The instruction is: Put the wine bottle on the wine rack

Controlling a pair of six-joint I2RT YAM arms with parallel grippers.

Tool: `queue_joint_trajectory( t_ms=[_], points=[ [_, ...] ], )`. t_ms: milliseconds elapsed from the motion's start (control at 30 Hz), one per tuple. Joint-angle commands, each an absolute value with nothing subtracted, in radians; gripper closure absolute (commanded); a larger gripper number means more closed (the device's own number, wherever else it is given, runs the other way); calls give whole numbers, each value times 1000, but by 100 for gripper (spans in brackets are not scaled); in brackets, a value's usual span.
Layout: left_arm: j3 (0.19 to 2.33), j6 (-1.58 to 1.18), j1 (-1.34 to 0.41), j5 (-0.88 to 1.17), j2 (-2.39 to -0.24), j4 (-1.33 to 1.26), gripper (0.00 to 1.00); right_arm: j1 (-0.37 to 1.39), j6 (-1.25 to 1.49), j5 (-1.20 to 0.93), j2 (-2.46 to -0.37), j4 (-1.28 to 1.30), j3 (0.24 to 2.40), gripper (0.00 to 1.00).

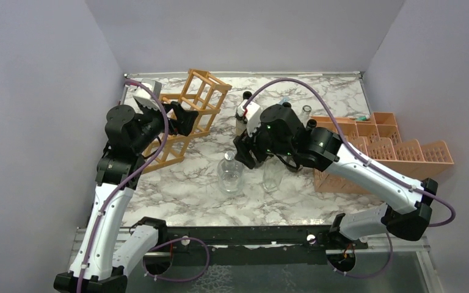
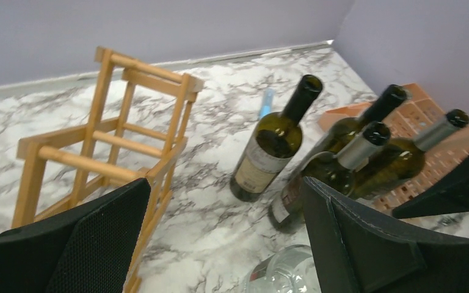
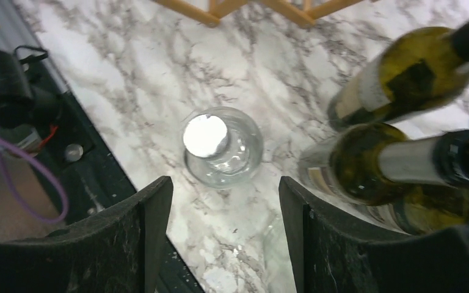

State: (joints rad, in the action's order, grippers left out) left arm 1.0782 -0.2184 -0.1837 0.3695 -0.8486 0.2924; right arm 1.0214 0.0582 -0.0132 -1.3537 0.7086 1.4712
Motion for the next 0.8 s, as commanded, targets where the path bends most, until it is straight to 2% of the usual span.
queue_joint_trajectory(
  t_ms=[0, 367, 533, 633, 767],
  points=[
    [1109, -194, -186, 199, -859, 411, 1, 1025, 56, 191, -1305, 701, 1462, 33],
    [1083, -197, -186, 277, -907, 385, 1, 1024, 242, 580, -1195, 838, 1349, 31],
    [1071, -202, -186, 309, -913, 352, 1, 1024, 347, 615, -1233, 890, 1295, 30],
    [1064, -202, -186, 323, -905, 337, 1, 1023, 387, 607, -1245, 900, 1276, 34],
    [1056, -199, -186, 326, -893, 325, 1, 1024, 384, 576, -1232, 872, 1241, 47]
  ],
)
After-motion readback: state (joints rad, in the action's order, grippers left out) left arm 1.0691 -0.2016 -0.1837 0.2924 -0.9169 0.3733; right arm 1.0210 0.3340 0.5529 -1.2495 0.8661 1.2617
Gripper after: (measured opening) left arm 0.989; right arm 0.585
